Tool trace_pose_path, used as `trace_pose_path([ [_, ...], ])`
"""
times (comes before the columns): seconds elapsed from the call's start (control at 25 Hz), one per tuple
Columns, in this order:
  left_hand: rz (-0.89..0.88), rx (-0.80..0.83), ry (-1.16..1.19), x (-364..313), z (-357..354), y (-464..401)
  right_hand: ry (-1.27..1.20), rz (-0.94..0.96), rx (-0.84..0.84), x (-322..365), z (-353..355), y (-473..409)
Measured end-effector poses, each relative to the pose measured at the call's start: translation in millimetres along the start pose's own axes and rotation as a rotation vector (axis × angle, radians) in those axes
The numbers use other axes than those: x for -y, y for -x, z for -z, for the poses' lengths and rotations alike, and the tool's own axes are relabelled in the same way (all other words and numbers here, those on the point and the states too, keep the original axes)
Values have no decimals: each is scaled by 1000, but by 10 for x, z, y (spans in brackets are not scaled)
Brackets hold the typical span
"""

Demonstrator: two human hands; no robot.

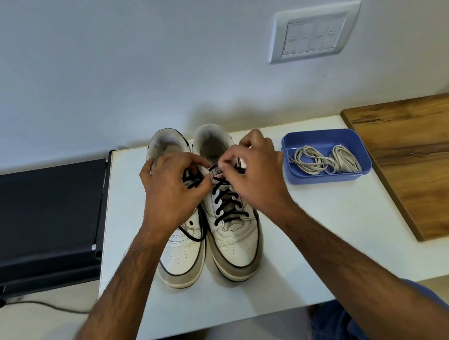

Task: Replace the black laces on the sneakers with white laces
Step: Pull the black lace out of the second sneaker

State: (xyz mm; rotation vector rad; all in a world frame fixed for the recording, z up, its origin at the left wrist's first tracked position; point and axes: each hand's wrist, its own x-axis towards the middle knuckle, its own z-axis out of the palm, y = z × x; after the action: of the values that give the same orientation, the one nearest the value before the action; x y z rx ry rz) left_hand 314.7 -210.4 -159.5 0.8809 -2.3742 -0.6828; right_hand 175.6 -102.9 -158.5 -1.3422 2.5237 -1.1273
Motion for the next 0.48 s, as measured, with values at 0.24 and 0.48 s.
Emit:
trace_pose_path([
  [0.24, 5, -4, -28, 23, 2, -16, -745, -474, -271, -232, 419, -127],
  [0.48, 12, -29, -6, 33, -21, -13, -146, 10, -101, -76, 184, -44],
])
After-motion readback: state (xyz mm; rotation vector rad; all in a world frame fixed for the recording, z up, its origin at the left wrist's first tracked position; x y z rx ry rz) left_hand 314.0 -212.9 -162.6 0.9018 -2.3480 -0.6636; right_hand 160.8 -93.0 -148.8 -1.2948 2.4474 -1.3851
